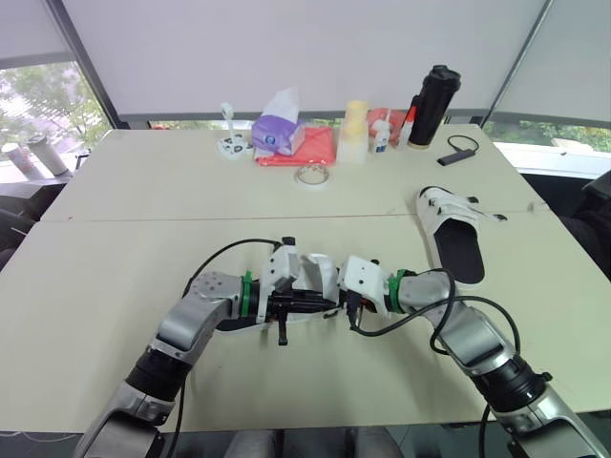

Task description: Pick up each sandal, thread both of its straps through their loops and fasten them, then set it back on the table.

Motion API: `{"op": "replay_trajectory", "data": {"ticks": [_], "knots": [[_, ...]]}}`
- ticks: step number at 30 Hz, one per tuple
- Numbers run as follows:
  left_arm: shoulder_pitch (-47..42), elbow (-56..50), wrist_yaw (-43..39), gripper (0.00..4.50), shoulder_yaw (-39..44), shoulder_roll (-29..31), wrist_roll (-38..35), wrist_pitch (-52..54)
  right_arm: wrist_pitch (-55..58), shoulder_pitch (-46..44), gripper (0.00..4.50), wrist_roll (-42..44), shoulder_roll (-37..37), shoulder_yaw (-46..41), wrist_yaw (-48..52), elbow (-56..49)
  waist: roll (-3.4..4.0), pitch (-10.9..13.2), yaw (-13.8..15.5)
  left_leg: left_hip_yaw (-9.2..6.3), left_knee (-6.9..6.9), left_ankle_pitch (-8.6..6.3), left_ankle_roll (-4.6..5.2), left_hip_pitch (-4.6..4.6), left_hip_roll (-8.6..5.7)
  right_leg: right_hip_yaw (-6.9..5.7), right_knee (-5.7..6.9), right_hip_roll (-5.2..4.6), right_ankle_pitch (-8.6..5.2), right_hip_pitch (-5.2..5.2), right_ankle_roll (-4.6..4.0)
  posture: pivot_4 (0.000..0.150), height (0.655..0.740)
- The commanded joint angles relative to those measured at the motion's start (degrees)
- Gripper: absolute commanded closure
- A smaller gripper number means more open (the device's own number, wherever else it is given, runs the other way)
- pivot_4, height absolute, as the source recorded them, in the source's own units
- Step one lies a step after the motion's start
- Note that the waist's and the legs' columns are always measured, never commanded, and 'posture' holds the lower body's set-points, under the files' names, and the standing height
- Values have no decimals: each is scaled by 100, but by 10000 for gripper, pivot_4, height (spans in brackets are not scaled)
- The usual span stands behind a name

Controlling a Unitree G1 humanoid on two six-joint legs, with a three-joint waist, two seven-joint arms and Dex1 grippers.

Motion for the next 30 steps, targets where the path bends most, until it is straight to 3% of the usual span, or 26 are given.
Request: {"op": "replay_trajectory", "data": {"ticks": [1,3,10,22,30], "knots": [[222,135,-41,41994,-325,96,230,178,99,67,45000,-82,-13,142,33,201,1,0,0,0,0,0,0,2,0,0,0,0,0,0,0,1500,7296],[278,72,-69,36189,-301,130,190,217,93,66,45000,-83,-15,143,35,203,1,-1,-2,0,0,-1,0,3,0,0,0,0,-1,1,0,1500,7296],[540,-496,-296,1051,-175,501,-17,423,92,65,45000,-80,-22,148,39,204,3,-2,-20,-1,0,-1,0,3,2,1,0,0,0,0,-1,1500,7296],[787,-1713,65,447,1315,962,-1772,1734,66,97,45000,-63,-27,206,63,188,10,7,-109,-8,-3,-11,1,-1,1,2,3,1,-8,-9,4,1500,7296],[1183,-2143,-17,447,1267,1464,-1962,1986,26,70,45000,-78,-14,241,86,232,13,9,-119,-6,-1,-11,0,0,1,3,4,1,-8,-10,3,1500,7296]]}}
